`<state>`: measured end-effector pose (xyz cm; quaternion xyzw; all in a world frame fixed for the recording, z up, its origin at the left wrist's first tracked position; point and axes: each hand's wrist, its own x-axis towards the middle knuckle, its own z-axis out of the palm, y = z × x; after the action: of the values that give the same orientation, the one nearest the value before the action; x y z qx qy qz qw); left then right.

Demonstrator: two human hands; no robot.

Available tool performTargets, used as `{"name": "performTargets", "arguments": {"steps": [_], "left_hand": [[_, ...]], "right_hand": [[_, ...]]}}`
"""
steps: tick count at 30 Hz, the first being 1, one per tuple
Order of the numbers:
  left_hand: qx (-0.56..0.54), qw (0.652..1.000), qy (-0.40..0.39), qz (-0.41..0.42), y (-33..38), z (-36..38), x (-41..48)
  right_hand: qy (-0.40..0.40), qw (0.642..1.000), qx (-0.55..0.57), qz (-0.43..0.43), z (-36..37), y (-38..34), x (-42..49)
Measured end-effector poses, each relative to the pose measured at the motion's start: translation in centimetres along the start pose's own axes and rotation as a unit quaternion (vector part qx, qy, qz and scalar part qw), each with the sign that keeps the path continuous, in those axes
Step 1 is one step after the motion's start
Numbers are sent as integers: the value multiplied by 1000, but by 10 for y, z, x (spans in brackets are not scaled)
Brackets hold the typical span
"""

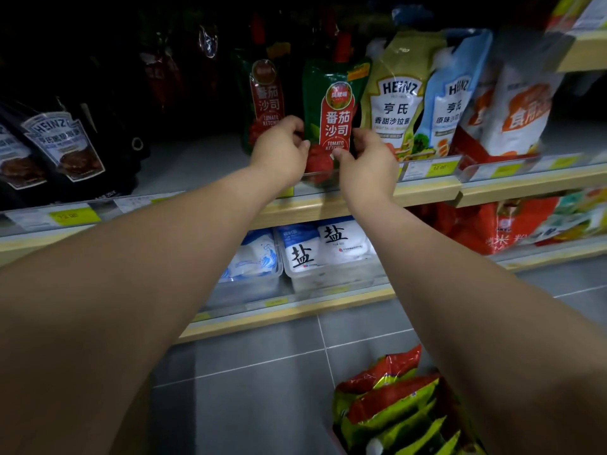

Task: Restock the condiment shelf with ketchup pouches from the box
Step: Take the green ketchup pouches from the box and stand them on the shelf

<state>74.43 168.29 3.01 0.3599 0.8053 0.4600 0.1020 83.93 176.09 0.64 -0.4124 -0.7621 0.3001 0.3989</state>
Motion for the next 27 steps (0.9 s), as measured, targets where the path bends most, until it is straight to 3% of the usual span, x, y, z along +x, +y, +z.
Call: {"name": "performTargets", "arguments": {"steps": [6, 10, 16, 19, 27], "left_hand": [[61, 997, -33, 36, -2, 0, -9], [55, 995, -34, 71, -12, -11, -34], [106, 983, 9, 152, -46, -46, -100], [63, 991, -6, 120, -76, -70, -137], [17, 998, -12, -60, -190, -163, -233]], "right_hand": [[0, 997, -72, -42, -5, 7, -9], [25, 998, -44, -44, -5, 3, -41], [-59, 997, 16, -39, 15, -9, -119], [-136, 990, 34, -30, 36, -22, -162], [-296, 954, 24, -36, 96, -63, -282]]}}
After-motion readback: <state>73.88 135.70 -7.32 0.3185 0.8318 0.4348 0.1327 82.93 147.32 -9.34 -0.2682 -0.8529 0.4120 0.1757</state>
